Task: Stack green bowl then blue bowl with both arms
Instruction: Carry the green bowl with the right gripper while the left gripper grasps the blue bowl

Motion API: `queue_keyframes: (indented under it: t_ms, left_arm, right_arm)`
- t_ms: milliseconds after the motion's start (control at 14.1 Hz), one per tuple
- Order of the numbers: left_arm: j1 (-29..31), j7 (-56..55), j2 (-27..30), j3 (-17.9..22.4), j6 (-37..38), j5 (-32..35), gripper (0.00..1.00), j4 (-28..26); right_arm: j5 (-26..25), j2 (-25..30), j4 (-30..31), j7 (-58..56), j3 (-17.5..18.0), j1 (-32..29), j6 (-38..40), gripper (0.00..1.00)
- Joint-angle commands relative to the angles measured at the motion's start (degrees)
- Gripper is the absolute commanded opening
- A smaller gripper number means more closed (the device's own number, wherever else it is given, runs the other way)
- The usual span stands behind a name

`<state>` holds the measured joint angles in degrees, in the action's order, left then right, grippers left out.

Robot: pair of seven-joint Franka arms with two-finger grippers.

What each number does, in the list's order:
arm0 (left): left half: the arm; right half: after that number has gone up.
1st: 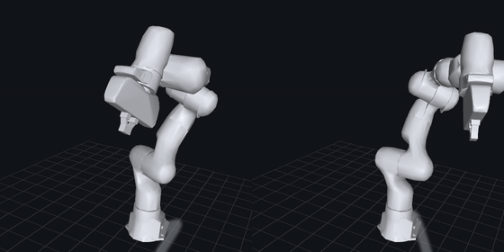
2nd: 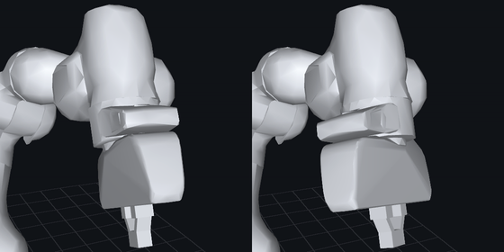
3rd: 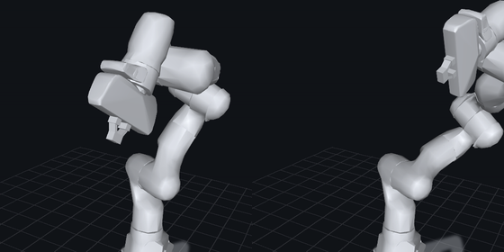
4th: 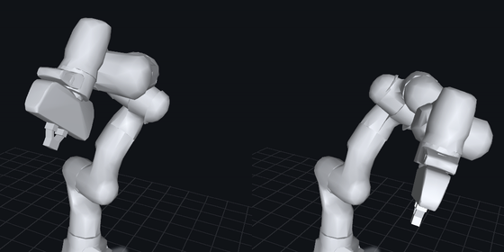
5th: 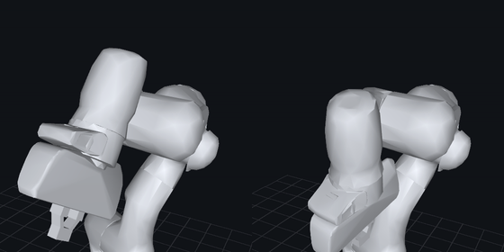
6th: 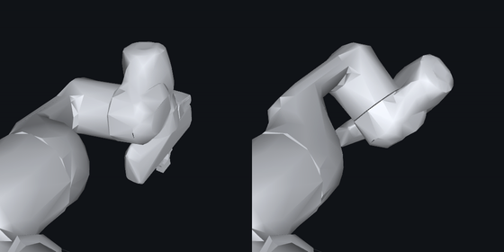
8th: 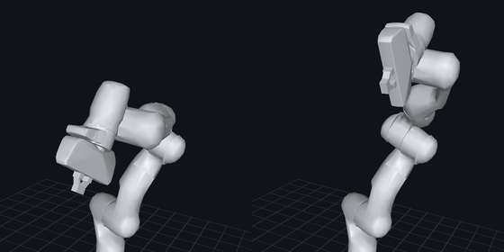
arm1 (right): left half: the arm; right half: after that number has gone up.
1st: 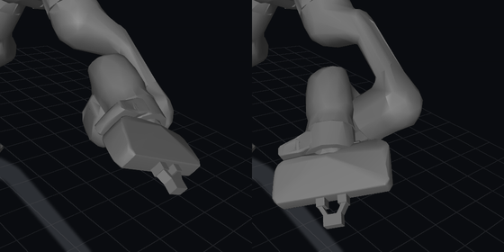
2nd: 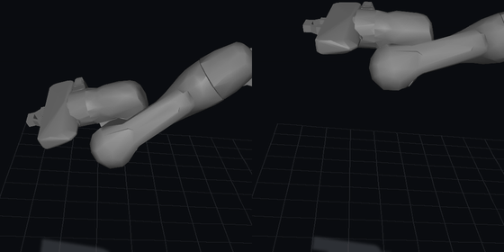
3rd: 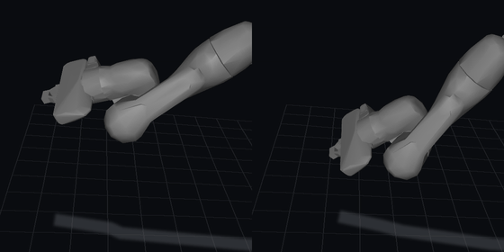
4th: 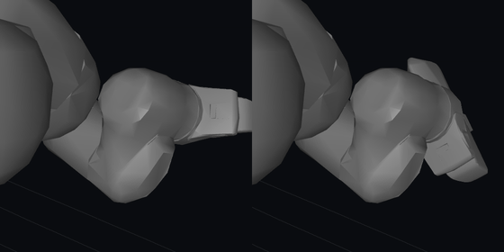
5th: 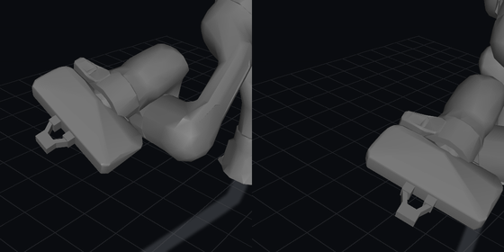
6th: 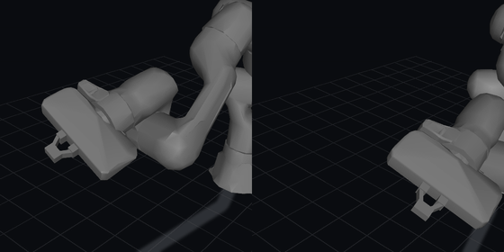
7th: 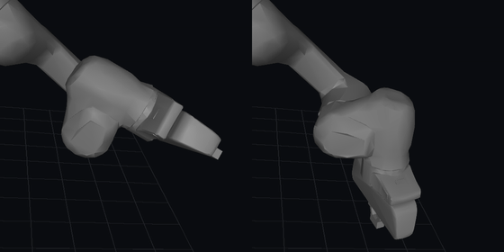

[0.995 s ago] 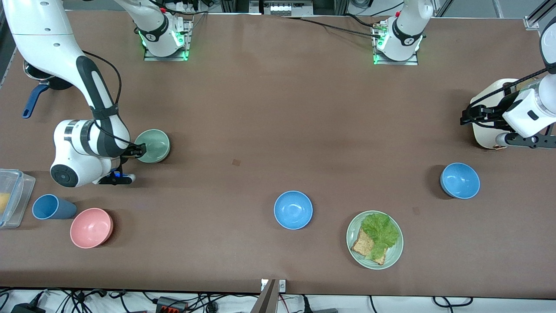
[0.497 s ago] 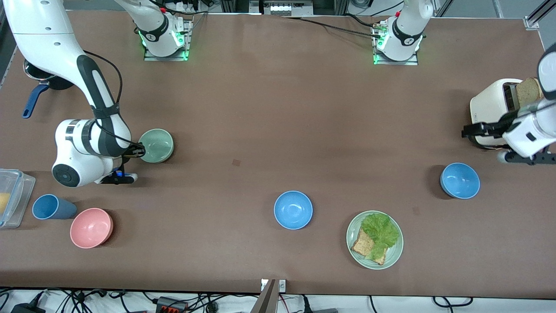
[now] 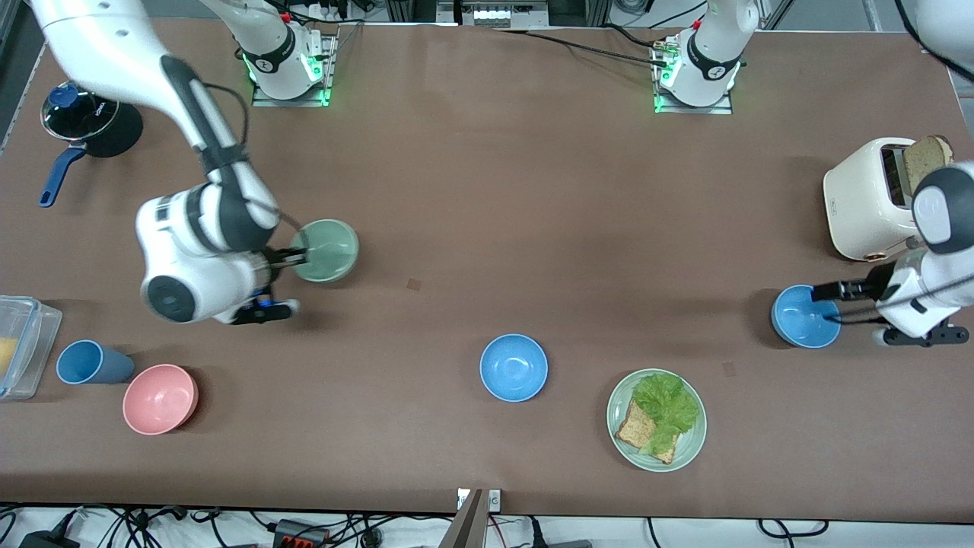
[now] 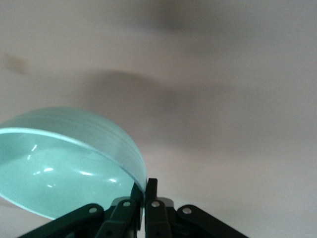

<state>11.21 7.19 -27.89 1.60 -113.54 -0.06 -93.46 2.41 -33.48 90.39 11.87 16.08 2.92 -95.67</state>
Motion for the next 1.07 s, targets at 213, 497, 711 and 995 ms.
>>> queue_keyframes:
  t_ms: [213,497,711,995]
  left_arm:
    - [3.4,6.2,-4.8,-0.2,-11.2,0.8,1.00,-2.9]
    - [3.9,8.6,-6.0,-0.2,-17.3,0.8,1.00,-5.8]
    - [5.6,12.1,-7.9,-0.5,-21.1,0.8,0.97,-6.3]
    - [5.6,14.4,-8.0,-0.6,-22.2,0.8,0.78,-7.4]
  right_arm:
    - [11.4,-3.5,-2.5,20.5,1.5,15.2,-11.3,0.00]
    - [14.1,-7.2,-2.5,22.7,1.5,20.3,-16.6,0.00]
    - [15.6,-7.6,-2.5,25.5,1.5,24.2,-18.8,0.00]
    - [14.3,-10.4,-2.2,25.8,1.2,25.7,-21.2,0.00]
